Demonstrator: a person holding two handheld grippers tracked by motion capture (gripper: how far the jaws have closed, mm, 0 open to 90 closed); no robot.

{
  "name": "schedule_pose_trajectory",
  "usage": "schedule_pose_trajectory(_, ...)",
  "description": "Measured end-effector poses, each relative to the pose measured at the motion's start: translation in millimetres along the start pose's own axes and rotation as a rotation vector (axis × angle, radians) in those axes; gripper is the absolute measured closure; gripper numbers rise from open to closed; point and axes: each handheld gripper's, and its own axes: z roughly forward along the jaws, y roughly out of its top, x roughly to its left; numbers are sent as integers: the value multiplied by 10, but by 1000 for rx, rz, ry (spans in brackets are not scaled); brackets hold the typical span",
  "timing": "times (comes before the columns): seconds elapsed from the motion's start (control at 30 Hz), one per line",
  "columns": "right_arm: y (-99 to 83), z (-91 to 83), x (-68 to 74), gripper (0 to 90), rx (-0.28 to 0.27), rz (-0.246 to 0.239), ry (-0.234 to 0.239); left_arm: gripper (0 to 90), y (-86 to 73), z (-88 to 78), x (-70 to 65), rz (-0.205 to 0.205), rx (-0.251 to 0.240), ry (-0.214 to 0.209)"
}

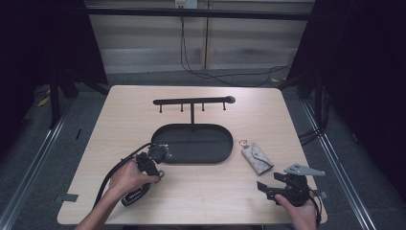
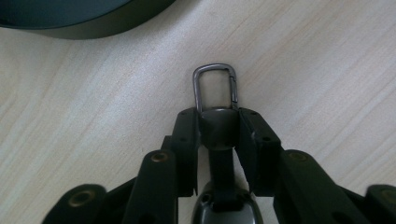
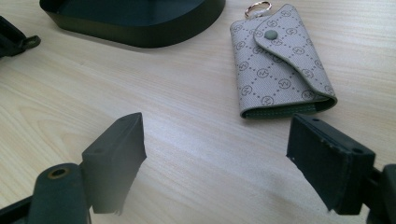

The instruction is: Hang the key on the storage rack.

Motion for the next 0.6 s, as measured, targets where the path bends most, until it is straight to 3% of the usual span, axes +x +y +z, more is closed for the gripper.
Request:
schedule_pose_trajectory(0.13, 0, 1, -5, 188, 1, 3, 2, 707, 31, -4, 15, 5, 28, -7)
schedule_pose_trajectory(0.17, 0, 2, -4, 188, 1, 3, 2, 707, 32, 2, 20, -14, 19, -15)
schedule_pose_trajectory(0.3, 0, 4, -8, 188, 2, 7, -2, 708, 20, -5, 75, -22, 24, -42)
schedule_pose_trajectory(0.6, 0, 9, -11, 188, 5, 14, -2, 708, -66, -131, 125, -46, -15, -66)
